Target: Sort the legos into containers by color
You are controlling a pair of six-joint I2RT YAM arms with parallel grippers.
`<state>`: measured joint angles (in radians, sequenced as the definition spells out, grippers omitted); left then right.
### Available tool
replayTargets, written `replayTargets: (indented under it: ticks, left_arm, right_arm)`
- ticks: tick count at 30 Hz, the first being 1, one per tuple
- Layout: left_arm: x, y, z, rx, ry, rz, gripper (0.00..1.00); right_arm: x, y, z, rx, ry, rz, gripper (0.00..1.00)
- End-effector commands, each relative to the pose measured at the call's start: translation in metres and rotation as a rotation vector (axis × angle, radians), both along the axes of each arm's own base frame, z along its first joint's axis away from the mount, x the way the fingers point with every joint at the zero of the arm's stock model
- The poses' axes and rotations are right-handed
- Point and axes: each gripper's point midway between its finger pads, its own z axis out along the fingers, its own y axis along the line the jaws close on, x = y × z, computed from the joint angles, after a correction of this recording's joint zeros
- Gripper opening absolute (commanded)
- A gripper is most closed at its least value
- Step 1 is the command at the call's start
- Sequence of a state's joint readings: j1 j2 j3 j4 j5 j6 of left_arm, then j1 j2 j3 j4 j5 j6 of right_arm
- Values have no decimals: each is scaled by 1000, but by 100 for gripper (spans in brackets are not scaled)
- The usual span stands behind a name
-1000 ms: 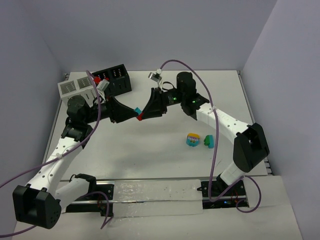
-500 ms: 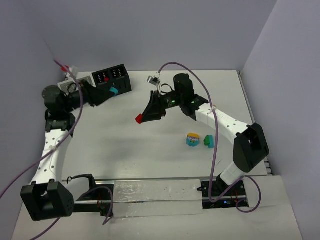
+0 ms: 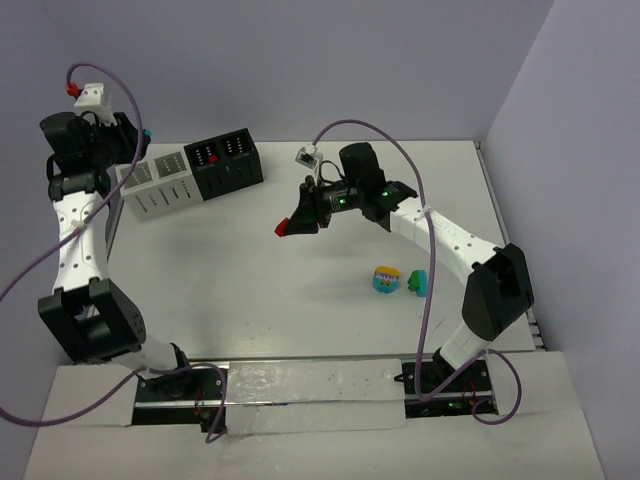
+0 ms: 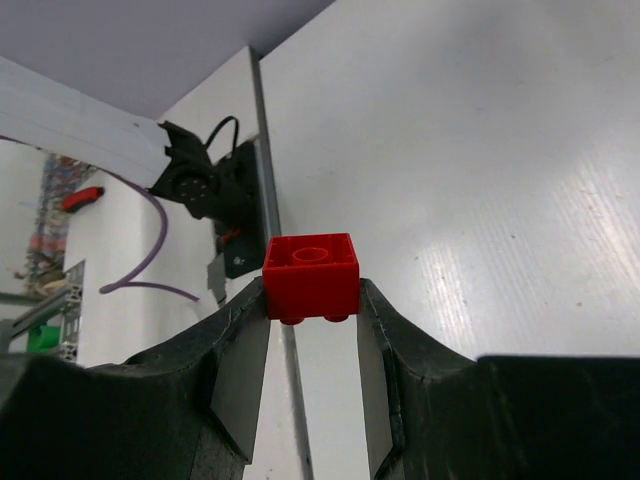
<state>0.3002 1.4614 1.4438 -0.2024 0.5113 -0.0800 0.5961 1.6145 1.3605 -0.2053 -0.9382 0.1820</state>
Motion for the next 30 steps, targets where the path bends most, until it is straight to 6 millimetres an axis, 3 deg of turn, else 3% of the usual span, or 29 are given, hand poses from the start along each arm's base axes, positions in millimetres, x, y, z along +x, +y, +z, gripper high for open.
replayTargets:
  ticks: [1,5,9,18,23,28,30]
  left_arm:
    - [14,51,-43,148,165,158,0]
    - [29,66,-82,150,277,194,0]
    - [42,77,-103,146,336,225,0]
    - [62,103,-131,168,392,296,0]
    - [66,109,-142,173,414,306,7]
    - [65,109,-144,168,420,300,32]
    - [64,108,-143,168,419,297,58]
  right_arm:
    - [15,-2,2,-38,-60,-47,0]
    - [15,-4,-4,-46,-53,-46,0]
    - [15,-6,-8,-56,-50,-47,0]
    - [19,-9,-12,-67,-38,-48,0]
    - [21,-9,-14,-73,-30,-48,0]
    - [23,-7,-10,-73,-32,-48,0]
    - [25,-6,-8,-71,-36,-49,0]
